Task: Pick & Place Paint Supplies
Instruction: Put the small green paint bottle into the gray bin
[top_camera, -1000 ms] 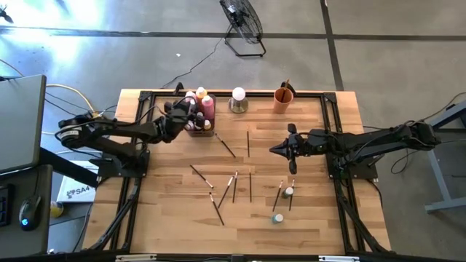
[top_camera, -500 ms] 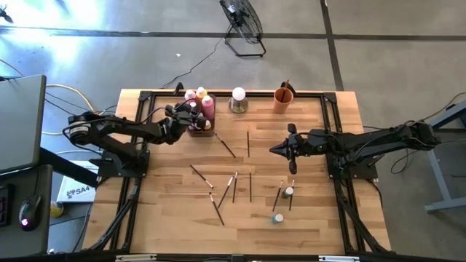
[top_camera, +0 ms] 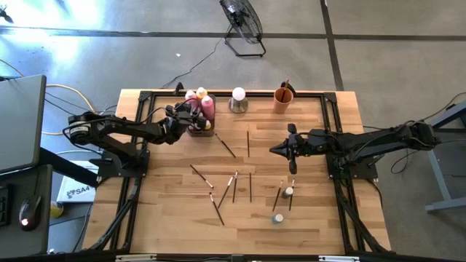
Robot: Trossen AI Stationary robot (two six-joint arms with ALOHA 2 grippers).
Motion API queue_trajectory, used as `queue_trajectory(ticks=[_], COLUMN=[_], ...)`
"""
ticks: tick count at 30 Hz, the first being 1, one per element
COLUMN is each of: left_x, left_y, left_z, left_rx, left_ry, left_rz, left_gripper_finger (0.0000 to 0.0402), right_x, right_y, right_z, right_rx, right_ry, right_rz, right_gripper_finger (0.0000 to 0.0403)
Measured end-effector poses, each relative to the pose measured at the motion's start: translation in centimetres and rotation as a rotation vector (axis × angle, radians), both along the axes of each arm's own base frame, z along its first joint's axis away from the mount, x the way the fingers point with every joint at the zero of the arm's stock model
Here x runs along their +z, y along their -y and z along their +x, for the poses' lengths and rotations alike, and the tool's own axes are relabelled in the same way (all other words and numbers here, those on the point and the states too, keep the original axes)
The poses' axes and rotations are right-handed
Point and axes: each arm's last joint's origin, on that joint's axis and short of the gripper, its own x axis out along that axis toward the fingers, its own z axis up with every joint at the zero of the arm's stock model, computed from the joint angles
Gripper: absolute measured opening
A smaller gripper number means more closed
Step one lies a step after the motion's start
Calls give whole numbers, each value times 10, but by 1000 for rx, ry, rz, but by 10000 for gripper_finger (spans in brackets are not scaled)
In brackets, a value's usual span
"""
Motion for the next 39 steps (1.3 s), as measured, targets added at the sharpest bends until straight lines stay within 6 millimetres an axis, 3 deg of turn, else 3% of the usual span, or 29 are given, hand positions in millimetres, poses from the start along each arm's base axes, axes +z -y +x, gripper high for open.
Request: queue_trajectory(ticks=[5,13,19,25,30,39], left_x=[7,46,69,76,74,64], left_y=[0,6,14,24,48,116], left_z=[1,-1,-9,-10,-1,16], left_rx=[-6,-142,-330,-588,-759,-972], left_ry=[39,109,234,280,296,237], left_rz=[29,125,115,71,23,35], left_gripper_finger=[158,159,159,159,159,159], right_x=[0,0,0,0,0,0], right_y=[0,0,0,0,0,0], right_z=[0,0,0,0,0,0], right_rx=[3,3,4,5,4,3], right_ry=[0,0,-1,-1,-1,0], right_rz=[1,1,1,1,1,5], right_gripper_finger=[4,4,4,4,4,4])
